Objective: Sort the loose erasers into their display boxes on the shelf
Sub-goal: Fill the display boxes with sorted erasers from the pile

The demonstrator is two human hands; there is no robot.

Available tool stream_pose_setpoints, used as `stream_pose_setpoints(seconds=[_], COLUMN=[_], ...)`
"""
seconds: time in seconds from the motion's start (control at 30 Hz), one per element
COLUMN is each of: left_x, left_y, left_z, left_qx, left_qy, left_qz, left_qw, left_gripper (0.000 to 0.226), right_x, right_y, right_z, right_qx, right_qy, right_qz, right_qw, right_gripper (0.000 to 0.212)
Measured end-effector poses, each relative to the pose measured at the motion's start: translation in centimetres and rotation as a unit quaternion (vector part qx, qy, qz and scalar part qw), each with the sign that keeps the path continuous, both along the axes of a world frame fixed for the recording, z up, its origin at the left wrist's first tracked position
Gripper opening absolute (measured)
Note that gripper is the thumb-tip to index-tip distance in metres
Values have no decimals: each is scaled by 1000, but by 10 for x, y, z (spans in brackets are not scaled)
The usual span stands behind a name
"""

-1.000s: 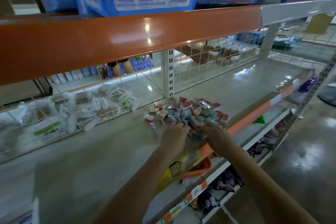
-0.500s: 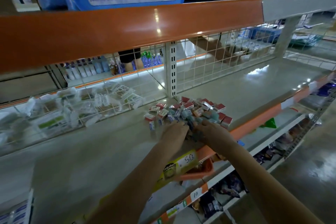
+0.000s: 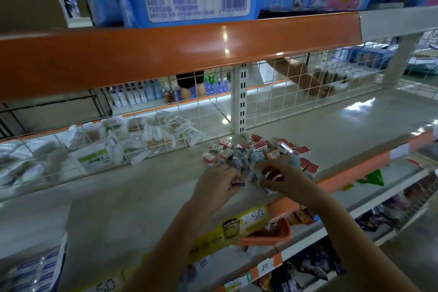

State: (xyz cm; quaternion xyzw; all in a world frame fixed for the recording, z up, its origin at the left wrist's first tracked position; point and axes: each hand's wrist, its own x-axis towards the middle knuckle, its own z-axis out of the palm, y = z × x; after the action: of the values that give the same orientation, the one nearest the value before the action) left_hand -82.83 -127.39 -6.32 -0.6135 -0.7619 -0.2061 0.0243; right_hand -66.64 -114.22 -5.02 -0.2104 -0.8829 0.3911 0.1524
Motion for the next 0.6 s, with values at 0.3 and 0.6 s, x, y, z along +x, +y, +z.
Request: stream_pose_setpoints(seconds=[0.3, 0.6], left_x=[-15, -40], left_y=[-86, -180], left_z=[14, 22], left_qx=[83, 109], left_qy=[-122, -96], left_qz=[94, 177], left_qw=[985, 973], left_gripper=[23, 24], right_x=[-25, -91], right_y=[-52, -126], right_z=[4, 5], right_qx=[-301, -348], right_qy=[116, 133], right_qz=[92, 165], right_qw=[942, 913], right_gripper=[27, 37])
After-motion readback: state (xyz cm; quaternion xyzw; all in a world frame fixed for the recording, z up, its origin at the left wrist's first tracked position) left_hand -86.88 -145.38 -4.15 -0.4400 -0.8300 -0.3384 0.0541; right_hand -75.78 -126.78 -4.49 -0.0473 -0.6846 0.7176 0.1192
